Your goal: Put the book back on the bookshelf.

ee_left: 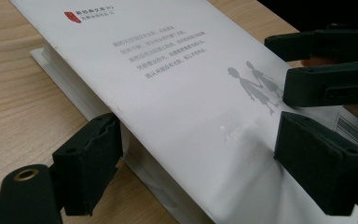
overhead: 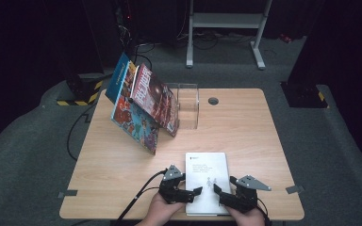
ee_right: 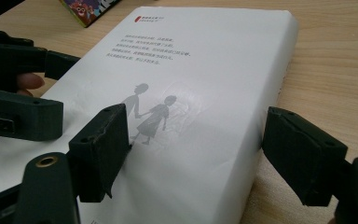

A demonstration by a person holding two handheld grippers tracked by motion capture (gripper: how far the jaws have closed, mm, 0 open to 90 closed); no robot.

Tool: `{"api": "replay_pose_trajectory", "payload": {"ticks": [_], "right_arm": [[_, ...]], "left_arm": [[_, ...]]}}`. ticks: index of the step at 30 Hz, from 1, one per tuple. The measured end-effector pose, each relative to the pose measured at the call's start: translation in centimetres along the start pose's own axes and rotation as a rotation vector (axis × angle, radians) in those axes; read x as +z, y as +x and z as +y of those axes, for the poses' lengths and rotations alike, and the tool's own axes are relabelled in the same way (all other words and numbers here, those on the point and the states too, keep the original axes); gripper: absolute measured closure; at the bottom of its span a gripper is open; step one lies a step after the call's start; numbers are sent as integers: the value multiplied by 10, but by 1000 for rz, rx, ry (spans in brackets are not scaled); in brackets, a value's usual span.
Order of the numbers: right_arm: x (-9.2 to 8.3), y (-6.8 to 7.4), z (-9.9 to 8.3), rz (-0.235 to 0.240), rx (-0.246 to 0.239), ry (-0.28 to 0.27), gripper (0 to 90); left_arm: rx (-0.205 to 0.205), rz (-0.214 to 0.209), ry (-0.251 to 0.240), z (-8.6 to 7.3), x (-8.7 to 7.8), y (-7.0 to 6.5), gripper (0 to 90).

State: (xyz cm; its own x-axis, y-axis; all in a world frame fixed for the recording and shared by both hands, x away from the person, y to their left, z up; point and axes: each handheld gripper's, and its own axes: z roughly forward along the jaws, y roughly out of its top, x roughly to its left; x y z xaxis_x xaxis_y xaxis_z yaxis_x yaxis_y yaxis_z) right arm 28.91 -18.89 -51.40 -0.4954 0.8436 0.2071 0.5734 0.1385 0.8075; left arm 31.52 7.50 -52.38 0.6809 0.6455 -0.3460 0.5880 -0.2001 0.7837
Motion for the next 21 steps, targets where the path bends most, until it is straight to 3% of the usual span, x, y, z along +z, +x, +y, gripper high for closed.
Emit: {"api": "replay_pose_trajectory", "payload": {"ticks": [9,12,13,21], "right_arm": [[3,6,3,-34,-21,0,217],[7,9,4,-14,-36,-1,218],[12,16,6,0,-49,4,217],[27,33,12,32,-79,13,217]], "left_arm": [[-23,3,8,-1,-5,5,161],[-24,5,7,-1,-7,7,152],[-37,28,5,-2,-11,8,146],[-65,69,-6,-2,-24,26,148]]}}
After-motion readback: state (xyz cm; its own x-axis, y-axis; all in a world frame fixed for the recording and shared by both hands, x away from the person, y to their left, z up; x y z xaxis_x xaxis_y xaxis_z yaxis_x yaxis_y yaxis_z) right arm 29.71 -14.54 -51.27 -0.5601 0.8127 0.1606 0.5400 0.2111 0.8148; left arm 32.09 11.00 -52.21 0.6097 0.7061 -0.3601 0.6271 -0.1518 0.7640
